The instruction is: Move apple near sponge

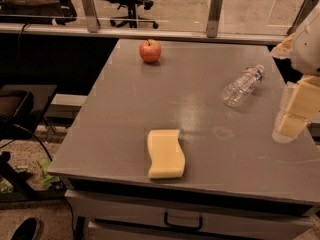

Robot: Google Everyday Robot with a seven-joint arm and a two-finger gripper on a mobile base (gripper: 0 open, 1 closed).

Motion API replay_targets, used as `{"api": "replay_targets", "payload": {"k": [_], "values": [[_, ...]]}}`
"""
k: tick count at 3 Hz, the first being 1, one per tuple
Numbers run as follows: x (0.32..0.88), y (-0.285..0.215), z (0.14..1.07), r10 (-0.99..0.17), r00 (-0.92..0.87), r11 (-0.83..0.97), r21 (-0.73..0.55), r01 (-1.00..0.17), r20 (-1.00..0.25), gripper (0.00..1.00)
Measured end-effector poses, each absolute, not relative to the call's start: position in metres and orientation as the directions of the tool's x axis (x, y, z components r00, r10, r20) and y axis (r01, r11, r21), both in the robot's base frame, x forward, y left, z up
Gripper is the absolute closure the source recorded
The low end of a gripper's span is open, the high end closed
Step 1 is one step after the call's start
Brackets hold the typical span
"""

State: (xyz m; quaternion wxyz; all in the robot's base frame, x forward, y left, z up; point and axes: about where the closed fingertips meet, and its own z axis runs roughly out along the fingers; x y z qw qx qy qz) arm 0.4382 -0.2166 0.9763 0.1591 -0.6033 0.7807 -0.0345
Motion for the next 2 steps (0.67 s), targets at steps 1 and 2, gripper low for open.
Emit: {"api": "replay_targets", "payload": {"k": [1, 2], "values": [[0.438, -0.217, 0.976, -0.953, -0.221, 0.27, -0.246, -0.931, -0.207, 0.0], [0.46, -0.212, 0.978, -0.947, -0.217, 0.276, -0.257, -0.926, -0.236, 0.0]]}}
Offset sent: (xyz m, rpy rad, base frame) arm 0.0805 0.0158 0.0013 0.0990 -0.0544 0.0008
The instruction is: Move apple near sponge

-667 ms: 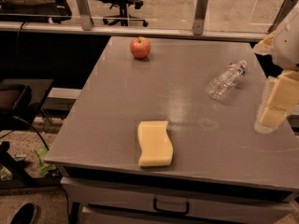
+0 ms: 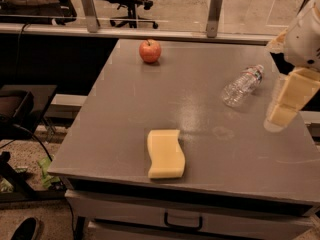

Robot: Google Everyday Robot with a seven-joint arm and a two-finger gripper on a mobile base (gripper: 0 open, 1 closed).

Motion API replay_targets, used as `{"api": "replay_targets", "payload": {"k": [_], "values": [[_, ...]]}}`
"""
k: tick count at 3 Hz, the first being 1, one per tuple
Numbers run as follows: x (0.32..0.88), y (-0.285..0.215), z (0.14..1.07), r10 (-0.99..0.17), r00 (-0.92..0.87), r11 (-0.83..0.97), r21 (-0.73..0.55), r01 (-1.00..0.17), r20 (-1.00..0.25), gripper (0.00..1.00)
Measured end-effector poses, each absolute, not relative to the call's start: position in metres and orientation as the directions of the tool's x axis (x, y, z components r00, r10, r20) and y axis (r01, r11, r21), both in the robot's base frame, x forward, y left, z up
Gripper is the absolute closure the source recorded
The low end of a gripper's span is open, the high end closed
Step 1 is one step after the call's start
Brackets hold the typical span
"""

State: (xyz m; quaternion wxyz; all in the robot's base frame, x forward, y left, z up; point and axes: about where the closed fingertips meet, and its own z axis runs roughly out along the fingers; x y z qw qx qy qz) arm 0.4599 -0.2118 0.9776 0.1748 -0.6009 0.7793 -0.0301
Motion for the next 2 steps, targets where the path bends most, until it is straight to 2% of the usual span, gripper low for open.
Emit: {"api": "replay_targets", "payload": {"k": [2], "values": [[0.565, -0.188, 0.972, -0.934, -0.167, 0.265, -0.299, -0.917, -0.315, 0.0]]}}
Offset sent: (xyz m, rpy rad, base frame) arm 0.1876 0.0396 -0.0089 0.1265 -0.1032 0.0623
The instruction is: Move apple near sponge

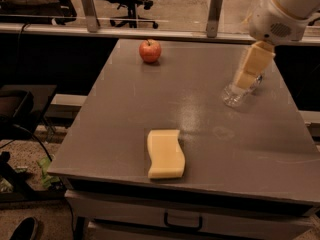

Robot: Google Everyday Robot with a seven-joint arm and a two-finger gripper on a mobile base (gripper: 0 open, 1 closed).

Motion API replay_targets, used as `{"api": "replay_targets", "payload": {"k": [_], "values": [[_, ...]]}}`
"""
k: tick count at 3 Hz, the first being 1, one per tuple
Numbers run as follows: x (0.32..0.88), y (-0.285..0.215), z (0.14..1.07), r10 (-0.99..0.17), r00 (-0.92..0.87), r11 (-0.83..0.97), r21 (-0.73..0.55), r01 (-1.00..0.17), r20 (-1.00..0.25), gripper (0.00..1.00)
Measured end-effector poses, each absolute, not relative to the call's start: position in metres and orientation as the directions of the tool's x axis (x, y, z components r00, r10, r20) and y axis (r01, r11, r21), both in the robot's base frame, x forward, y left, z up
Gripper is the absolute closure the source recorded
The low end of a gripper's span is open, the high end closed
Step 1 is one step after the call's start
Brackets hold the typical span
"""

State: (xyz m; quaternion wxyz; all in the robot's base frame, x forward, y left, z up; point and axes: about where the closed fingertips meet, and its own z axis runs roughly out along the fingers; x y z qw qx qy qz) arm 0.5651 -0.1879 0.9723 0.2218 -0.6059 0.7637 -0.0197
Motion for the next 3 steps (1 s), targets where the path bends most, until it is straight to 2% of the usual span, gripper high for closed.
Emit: {"api": "replay_targets", "payload": {"k": [3], "values": [[0.695, -0.128, 0.939, -0.879, -0.186, 0.321, -0.257, -0.912, -0.438, 0.0]]}}
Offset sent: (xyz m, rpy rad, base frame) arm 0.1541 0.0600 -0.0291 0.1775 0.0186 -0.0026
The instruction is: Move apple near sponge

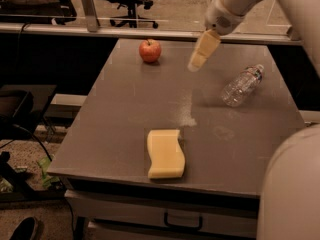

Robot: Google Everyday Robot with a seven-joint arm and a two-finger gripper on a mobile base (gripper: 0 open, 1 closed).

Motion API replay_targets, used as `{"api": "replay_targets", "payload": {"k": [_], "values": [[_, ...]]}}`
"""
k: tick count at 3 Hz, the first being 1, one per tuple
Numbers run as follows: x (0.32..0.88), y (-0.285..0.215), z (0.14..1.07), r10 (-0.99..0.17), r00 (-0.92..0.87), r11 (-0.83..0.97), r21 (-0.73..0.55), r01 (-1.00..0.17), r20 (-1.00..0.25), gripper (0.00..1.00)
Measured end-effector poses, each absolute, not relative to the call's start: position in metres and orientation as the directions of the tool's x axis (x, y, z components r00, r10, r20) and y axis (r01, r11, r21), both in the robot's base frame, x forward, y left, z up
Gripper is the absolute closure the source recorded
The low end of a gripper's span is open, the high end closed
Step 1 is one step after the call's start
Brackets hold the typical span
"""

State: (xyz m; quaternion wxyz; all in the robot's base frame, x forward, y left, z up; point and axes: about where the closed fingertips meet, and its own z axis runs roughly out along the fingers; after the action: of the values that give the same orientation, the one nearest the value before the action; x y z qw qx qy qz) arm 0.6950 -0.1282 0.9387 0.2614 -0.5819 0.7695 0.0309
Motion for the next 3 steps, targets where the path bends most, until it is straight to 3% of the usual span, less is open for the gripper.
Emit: {"api": "replay_targets", "payload": {"k": [3], "values": [[0.768, -0.061, 0.898, -0.77, -0.345, 0.523, -0.221, -0.823, -0.537, 0.0]]}}
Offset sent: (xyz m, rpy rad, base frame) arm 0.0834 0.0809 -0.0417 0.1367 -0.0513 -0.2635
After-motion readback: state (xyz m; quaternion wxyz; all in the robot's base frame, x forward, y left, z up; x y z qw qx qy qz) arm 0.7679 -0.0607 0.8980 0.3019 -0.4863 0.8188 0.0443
